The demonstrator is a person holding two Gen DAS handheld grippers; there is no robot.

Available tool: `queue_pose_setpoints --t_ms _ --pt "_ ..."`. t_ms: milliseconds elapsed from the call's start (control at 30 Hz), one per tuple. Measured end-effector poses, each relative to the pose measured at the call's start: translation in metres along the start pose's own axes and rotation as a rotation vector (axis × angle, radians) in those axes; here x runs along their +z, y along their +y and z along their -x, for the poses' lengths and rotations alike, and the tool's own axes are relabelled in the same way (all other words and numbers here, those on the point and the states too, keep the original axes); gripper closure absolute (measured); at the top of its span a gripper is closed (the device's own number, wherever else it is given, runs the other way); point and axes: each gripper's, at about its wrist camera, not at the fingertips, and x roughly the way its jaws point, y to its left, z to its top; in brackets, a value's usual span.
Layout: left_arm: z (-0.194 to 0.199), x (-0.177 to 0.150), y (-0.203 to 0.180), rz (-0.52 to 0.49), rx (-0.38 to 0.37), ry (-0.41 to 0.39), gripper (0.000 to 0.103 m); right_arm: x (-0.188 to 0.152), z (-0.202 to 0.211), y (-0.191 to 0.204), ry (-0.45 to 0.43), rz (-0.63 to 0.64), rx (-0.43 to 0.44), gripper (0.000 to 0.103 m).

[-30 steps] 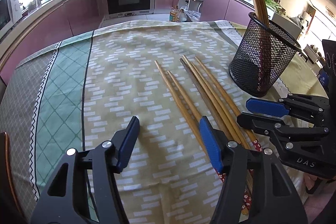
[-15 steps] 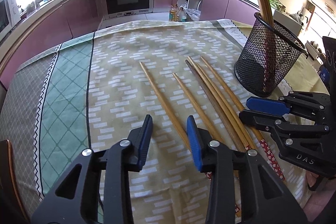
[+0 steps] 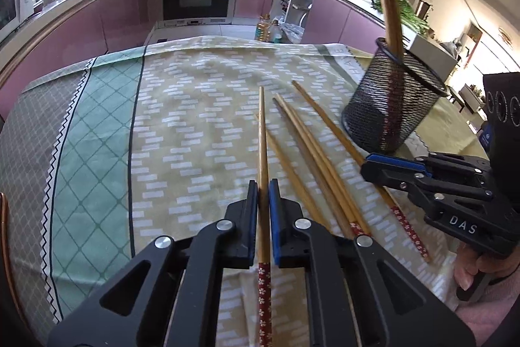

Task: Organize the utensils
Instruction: 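Lift the chopstick upright with the left gripper and lower it into the mesh cup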

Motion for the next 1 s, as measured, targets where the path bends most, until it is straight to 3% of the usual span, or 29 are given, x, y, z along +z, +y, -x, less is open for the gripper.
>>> queue_pose_setpoints --t_ms 467,567,667,1000 --pt "-0.015 -0.001 -0.005 -0.053 -0.051 0.076 0.094 0.000 -0.016 0.013 0.075 0.068 -0.020 0.095" --pt "-0.021 0.006 0.000 -0.052 -0.090 0.092 0.086 0.003 -0.019 0.013 0.074 0.075 -0.030 0.095" --pt "-0.025 0.010 0.001 -0.061 -0.092 0.099 0.085 0.004 -0.022 0.013 0.074 0.084 -0.036 0.095" --pt "-0.028 0.018 -0.003 -0.051 -0.049 0.084 0.095 0.007 -0.001 0.015 0.007 0.093 -0.005 0.097"
